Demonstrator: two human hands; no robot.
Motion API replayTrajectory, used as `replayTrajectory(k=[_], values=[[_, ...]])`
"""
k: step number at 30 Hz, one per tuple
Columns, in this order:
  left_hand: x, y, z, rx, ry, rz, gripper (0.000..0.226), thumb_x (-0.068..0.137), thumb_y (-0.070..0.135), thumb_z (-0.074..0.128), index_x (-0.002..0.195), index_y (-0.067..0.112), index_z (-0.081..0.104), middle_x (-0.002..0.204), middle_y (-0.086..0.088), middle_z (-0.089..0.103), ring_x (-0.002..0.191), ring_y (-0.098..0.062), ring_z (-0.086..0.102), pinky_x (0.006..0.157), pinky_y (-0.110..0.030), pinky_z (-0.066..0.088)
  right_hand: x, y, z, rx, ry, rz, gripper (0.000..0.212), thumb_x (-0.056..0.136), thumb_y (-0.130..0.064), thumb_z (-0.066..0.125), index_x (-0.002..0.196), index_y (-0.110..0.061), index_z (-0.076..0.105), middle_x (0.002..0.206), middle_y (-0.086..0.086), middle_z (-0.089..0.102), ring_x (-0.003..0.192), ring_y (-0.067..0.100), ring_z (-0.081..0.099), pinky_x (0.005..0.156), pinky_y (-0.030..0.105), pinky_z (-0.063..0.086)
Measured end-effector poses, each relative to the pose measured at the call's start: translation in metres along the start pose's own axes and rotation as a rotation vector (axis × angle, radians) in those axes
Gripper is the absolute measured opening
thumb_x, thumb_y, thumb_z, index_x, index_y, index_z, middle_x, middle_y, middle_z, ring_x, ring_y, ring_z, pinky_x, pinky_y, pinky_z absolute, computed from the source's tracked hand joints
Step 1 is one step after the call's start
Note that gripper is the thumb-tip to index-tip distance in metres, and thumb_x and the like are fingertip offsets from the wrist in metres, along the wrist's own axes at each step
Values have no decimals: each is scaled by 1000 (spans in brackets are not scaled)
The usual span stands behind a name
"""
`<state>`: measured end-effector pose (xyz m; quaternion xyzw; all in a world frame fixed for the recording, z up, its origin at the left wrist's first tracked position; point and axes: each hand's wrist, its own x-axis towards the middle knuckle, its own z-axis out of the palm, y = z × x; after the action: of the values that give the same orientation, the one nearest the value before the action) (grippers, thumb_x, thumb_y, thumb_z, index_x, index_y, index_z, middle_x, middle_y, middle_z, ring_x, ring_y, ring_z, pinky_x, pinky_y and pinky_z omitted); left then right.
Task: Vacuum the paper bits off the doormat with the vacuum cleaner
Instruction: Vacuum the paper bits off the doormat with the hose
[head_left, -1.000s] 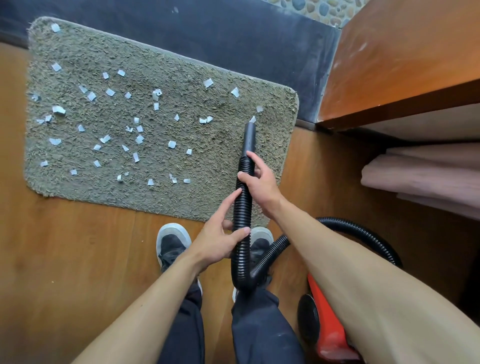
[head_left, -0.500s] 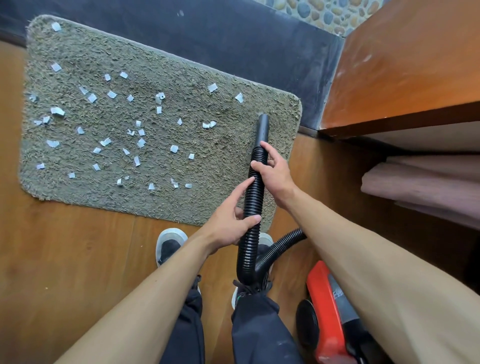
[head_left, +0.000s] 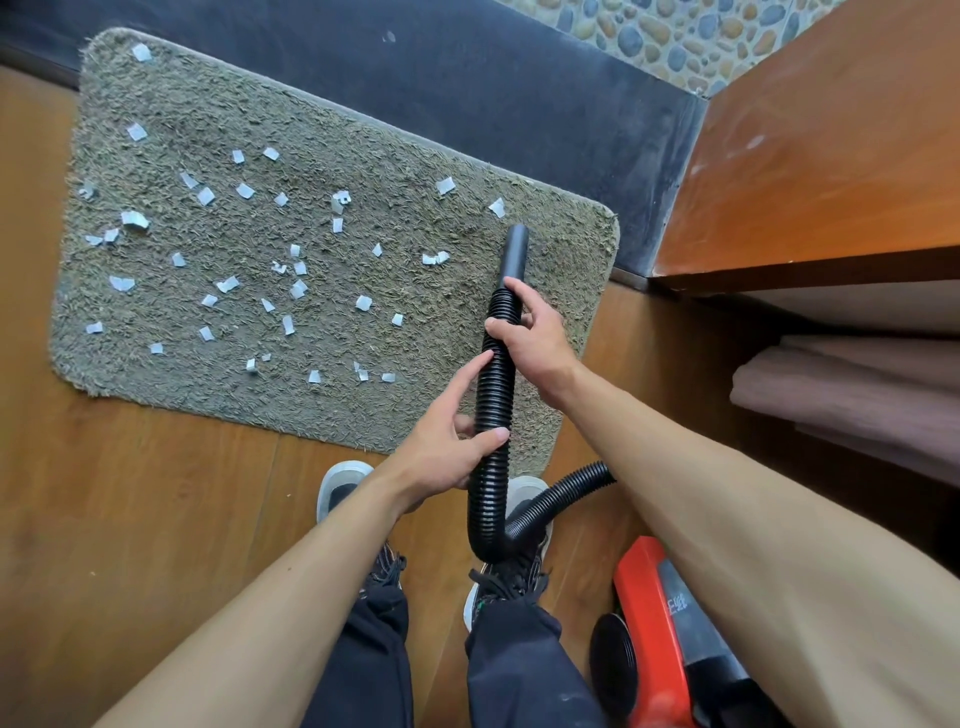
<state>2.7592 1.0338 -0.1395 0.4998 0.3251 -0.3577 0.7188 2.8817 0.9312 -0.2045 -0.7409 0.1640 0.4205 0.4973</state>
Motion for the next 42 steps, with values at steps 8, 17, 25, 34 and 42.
replayTrajectory(k=[8, 17, 25, 34, 42], values=[[-3, 6, -5, -24, 19, 19, 78, 97, 6, 59, 145, 57, 24, 90, -12, 62, 82, -22, 63, 82, -55, 55, 2, -14, 10, -42, -52, -14, 63, 88, -3, 59, 145, -25, 42, 107, 7, 59, 86, 15, 59, 83, 35, 55], [2, 14, -10, -38, 25, 27, 79, 96, 6, 59, 145, 57, 25, 90, -9, 66, 81, -22, 66, 82, -60, 55, 10, -24, 10, -84, -55, -14, 63, 87, -3, 60, 145, -25, 42, 112, 10, 59, 87, 15, 60, 82, 32, 55], [0, 9, -31, -107, 77, 42, 78, 97, 7, 59, 146, 56, 23, 87, -9, 69, 79, -18, 65, 76, -47, 59, 22, -37, 41, -204, -89, -56, 64, 81, -8, 63, 139, -28, 48, 111, 7, 61, 88, 15, 60, 91, 42, 55], [-4, 8, -42, -164, 64, 43, 78, 97, 7, 59, 147, 55, 22, 87, -8, 67, 78, -16, 65, 70, -39, 59, 24, -44, 57, -266, -97, -44, 66, 75, -12, 65, 137, -31, 50, 113, 8, 63, 94, 22, 64, 92, 47, 54], [-19, 1, -30, -130, -27, -9, 81, 95, 9, 63, 146, 56, 21, 93, -9, 71, 81, -15, 70, 68, -40, 61, -2, -24, 39, -204, -87, 29, 61, 85, -4, 61, 139, -27, 47, 117, 15, 61, 92, 22, 62, 89, 42, 55]])
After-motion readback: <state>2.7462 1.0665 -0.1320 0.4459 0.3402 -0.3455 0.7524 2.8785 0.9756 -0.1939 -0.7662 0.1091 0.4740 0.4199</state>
